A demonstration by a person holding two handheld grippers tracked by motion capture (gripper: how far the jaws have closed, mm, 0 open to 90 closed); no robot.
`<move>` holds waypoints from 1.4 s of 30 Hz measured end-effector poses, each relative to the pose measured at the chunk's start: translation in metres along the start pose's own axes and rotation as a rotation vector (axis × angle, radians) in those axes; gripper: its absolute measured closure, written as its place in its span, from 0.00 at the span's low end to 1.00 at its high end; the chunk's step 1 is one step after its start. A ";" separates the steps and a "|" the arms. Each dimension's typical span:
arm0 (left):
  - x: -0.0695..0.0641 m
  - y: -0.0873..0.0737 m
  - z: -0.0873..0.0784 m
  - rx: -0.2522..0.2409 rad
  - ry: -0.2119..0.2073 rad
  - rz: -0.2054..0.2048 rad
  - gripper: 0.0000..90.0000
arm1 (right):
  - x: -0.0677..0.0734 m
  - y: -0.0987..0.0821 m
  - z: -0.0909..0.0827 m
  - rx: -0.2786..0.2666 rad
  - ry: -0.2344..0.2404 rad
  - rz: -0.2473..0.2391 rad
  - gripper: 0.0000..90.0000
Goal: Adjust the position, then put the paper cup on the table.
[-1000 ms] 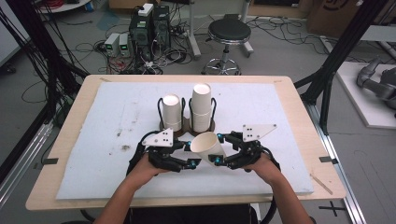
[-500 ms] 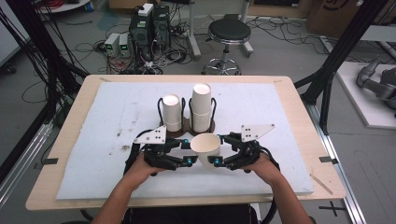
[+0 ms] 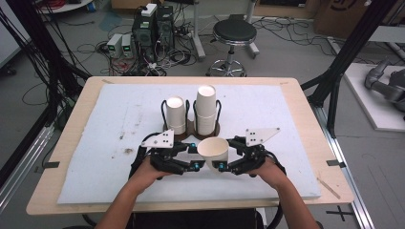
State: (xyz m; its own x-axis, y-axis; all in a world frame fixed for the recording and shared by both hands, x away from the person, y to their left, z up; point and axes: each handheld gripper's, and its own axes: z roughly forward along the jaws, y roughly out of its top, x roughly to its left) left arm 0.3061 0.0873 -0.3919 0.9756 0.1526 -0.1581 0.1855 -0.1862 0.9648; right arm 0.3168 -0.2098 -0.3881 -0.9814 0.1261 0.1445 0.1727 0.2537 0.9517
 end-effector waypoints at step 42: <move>0.009 -0.020 -0.087 -0.120 0.429 -0.050 0.28 | -0.017 -0.002 -0.041 -0.120 -0.341 0.016 0.40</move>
State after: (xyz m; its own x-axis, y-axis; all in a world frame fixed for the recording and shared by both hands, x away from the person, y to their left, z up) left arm 0.3007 0.1771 -0.3941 0.8236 0.5525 -0.1286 0.1919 -0.0580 0.9797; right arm 0.3293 -0.2515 -0.3812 -0.8912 0.4465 0.0804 0.1569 0.1371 0.9781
